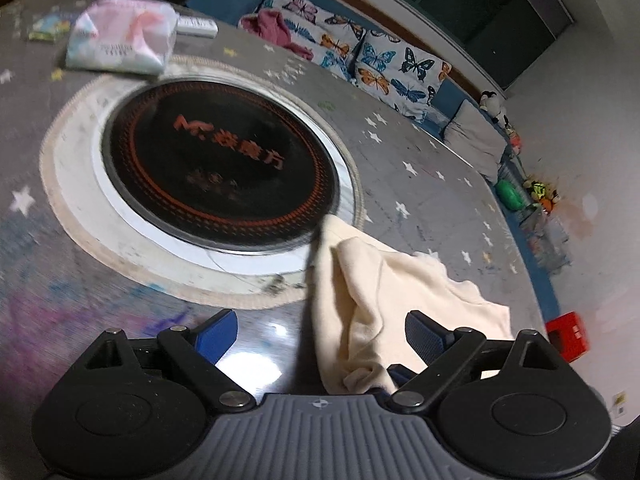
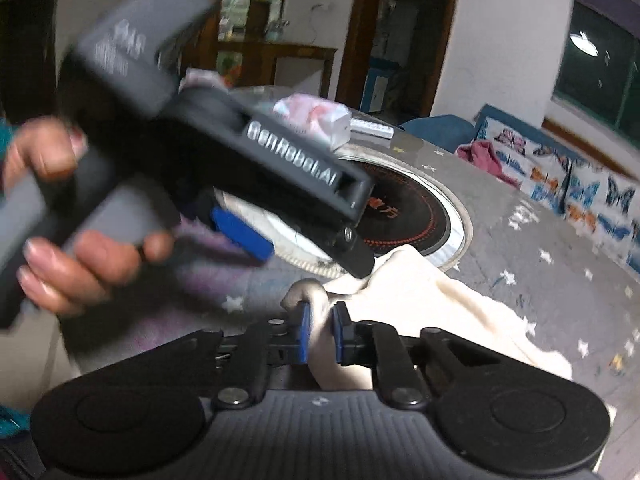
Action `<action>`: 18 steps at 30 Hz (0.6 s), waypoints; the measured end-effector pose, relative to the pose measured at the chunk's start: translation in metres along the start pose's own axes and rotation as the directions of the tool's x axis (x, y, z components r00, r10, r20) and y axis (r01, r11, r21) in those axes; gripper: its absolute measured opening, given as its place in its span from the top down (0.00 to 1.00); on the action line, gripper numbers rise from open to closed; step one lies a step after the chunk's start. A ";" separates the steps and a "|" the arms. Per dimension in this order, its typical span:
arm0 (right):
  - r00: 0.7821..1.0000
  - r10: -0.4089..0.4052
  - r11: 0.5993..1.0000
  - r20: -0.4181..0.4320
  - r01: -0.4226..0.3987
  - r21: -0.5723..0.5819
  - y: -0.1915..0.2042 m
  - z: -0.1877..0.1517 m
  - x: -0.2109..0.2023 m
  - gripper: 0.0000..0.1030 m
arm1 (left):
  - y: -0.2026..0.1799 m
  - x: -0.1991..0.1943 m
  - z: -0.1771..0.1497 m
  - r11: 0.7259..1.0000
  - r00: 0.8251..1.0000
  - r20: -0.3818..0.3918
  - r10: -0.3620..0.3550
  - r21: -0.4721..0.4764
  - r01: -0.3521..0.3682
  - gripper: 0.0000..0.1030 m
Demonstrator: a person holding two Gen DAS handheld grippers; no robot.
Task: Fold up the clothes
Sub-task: 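Grasp the edge of the folded cream sweatshirt with the right gripper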
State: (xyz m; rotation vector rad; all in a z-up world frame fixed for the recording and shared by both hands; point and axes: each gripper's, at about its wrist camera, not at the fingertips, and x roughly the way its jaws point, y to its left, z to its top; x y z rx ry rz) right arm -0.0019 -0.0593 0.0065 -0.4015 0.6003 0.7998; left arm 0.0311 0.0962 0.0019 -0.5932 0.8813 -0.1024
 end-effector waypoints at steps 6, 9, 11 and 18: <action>0.996 0.060 0.988 0.063 -0.068 0.136 -0.025 0.003 -0.023 0.98 | -0.008 0.015 -0.002 0.995 0.997 -0.034 -0.066 -0.071 0.063 0.11; 0.996 0.062 0.990 0.058 -0.069 0.127 -0.025 -0.001 -0.025 0.98 | -0.013 0.020 -0.003 0.994 0.997 -0.035 -0.073 -0.079 0.071 0.17; 0.998 0.047 0.993 0.043 -0.051 0.102 -0.021 -0.005 -0.020 0.97 | -0.013 0.020 -0.002 0.994 0.997 -0.033 -0.068 -0.085 0.065 0.17; 0.999 0.042 0.999 0.025 -0.042 0.016 -0.008 -0.011 -0.009 0.61 | -0.005 0.012 0.002 0.994 0.999 -0.010 -0.033 -0.100 0.032 0.17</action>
